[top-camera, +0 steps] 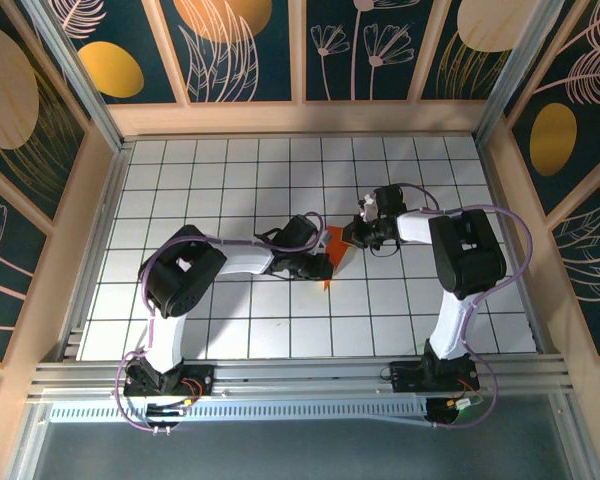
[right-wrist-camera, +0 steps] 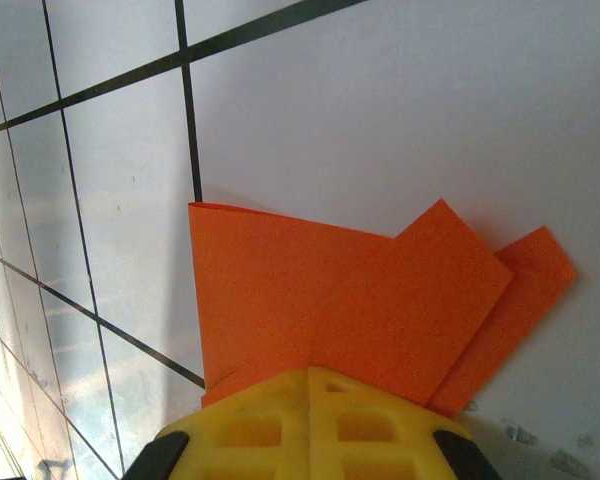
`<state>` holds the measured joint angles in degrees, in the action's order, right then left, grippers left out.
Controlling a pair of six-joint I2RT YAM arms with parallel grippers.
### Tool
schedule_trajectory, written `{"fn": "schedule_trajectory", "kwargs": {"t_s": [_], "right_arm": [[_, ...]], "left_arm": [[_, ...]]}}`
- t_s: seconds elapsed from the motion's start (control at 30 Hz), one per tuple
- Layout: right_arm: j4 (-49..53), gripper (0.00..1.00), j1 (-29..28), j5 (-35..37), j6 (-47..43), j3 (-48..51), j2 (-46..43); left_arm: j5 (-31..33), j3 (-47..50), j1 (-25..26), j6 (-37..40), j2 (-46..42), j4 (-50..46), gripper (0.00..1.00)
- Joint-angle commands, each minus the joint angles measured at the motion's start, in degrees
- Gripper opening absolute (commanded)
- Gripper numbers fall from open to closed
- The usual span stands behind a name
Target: Fold a paper plane with a square sheet of paper (fold left side to right side)
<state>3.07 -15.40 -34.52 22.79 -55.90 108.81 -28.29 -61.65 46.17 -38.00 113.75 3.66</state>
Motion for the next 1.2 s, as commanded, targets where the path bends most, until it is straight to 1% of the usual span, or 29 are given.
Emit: {"fn": "schedule_trajectory", "kwargs": {"t_s": [0.0, 0.17, 0.7, 0.97, 1.17], "right_arm": [[4.82, 0.0, 0.37, 6.74, -1.43, 0.67, 3.44], [4.93, 0.0, 0.37, 6.75, -1.52, 0.53, 3.54], [5.44, 0.0, 0.37, 6.75, -1.82, 0.25, 3.61], [6.2, 0.0, 0.47, 6.49, -2.48, -2.26, 4.5], [7.16, 0.0, 0.37, 5.6, -3.42, -5.45, 3.56]], "left_arm": [[-0.95, 1.68, 0.65, 1.6, -2.39, -2.97, 0.05], [-0.95, 2.89, 0.76, 2.11, -3.79, -2.69, 0.05], [-0.71, 5.57, 1.96, 2.93, -4.32, -3.57, 0.06], [-0.58, 9.96, 2.87, 2.43, -6.67, -2.2, 0.06], [1.56, 12.36, 2.78, 0.4, -10.8, 1.07, 0.06]]}}
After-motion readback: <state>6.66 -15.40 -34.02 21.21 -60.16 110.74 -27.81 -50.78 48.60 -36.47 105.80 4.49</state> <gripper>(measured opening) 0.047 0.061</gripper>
